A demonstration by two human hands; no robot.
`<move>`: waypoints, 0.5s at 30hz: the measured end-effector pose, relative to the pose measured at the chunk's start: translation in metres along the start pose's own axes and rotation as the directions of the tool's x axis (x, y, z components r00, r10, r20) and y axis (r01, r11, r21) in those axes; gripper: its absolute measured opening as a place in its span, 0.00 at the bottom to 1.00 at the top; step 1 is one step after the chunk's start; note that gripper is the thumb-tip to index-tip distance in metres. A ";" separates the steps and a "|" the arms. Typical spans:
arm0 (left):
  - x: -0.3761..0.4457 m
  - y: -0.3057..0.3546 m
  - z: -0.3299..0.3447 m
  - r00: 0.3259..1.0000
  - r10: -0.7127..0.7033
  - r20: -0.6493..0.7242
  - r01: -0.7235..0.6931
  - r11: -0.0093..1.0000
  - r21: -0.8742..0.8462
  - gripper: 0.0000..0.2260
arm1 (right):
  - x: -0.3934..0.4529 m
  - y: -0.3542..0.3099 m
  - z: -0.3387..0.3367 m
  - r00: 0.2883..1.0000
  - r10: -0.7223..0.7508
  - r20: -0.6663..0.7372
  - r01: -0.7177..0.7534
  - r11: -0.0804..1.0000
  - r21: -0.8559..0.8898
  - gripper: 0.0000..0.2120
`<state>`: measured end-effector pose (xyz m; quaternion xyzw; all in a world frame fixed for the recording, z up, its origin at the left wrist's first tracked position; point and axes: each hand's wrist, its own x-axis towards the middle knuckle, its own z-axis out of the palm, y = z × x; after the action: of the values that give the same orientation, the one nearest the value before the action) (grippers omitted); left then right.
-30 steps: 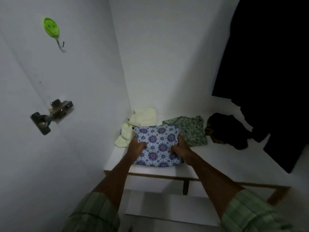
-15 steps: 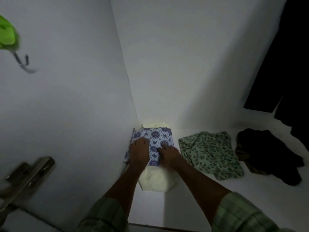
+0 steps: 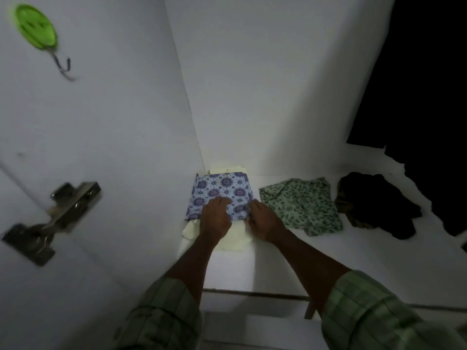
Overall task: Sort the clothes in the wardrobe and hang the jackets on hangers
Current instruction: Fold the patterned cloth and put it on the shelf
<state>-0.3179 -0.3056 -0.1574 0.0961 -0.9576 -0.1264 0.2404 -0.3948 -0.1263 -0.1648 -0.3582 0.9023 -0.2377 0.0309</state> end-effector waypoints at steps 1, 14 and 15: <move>-0.010 0.008 -0.001 1.000 0.021 -0.006 -0.021 1.000 -0.003 0.19 | -0.017 0.001 -0.006 1.000 -0.001 -0.006 0.001 1.000 -0.013 0.24; -0.217 0.163 -0.014 0.994 0.078 -0.072 -0.091 0.978 -0.190 0.18 | -0.283 0.018 -0.022 0.946 0.240 -0.220 -0.251 0.968 -0.024 0.25; -0.233 0.176 -0.014 0.992 0.113 -0.051 -0.121 0.971 -0.208 0.17 | -0.308 0.017 -0.021 0.942 0.251 -0.224 -0.263 0.965 -0.023 0.25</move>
<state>-0.1306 -0.0844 -0.1967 0.0159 -0.9380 -0.2111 0.2746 -0.1825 0.0965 -0.1895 -0.2098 0.9451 -0.2459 -0.0477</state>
